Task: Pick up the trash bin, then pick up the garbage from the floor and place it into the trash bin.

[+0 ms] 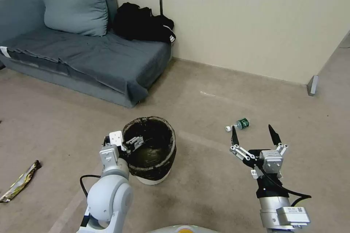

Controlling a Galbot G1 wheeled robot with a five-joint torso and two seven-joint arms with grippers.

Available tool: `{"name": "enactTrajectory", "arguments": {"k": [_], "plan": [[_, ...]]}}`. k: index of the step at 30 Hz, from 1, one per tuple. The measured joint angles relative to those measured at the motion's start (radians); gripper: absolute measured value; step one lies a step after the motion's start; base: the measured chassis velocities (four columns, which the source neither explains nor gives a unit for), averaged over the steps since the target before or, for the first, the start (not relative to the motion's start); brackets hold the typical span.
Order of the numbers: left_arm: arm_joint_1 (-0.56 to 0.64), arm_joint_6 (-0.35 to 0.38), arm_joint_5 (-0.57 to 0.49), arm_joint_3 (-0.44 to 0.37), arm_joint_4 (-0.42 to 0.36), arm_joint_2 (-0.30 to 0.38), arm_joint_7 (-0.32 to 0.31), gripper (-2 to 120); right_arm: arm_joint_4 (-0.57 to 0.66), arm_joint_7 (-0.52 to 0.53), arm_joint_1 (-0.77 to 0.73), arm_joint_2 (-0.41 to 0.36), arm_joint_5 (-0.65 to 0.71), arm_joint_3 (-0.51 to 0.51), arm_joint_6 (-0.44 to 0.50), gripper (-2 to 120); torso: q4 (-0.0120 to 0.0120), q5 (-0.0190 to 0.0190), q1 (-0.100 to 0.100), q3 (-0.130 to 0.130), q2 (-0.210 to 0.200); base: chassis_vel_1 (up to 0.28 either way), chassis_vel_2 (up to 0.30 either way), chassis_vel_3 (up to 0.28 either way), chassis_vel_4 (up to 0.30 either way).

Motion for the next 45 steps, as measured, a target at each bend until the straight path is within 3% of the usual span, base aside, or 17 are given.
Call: {"name": "enactTrajectory", "arguments": {"k": [12,23,32,36,43,45], "plan": [[-0.01,0.0,0.011,-0.012,0.033,0.002,-0.015,100,0.008,-0.004,-0.005,0.0,-0.007,-0.001,0.003,100,0.0,0.0,0.0,0.0,0.0,0.0,0.0,0.0,0.0],[-0.036,0.132,-0.088,-0.004,0.073,0.029,-0.032,100,0.01,-0.007,-0.007,0.0,-0.012,0.0,0.01,100,0.0,0.0,0.0,0.0,0.0,0.0,0.0,0.0,0.0],[-0.064,0.138,-0.113,-0.007,0.116,0.036,-0.032,100,0.009,-0.01,-0.008,0.0,-0.014,0.002,0.016,100,0.0,0.0,0.0,0.0,0.0,0.0,0.0,0.0,0.0],[-0.066,0.142,-0.128,-0.009,0.121,0.036,-0.032,89,0.008,-0.011,-0.009,0.0,-0.014,0.004,0.018,100,0.0,0.0,0.0,0.0,0.0,0.0,0.0,0.0,0.0],[-0.061,0.142,-0.163,-0.003,0.125,0.026,-0.064,57,0.003,-0.014,-0.009,0.0,-0.018,-0.001,0.02,100,0.0,0.0,0.0,0.0,0.0,0.0,0.0,0.0,0.0],[-0.061,0.142,-0.166,-0.003,0.127,0.025,-0.066,55,0.003,-0.014,-0.009,0.0,-0.02,-0.001,0.021,100,0.0,0.0001,0.0,0.0,0.0,0.0,0.0,0.0,0.0]]}}
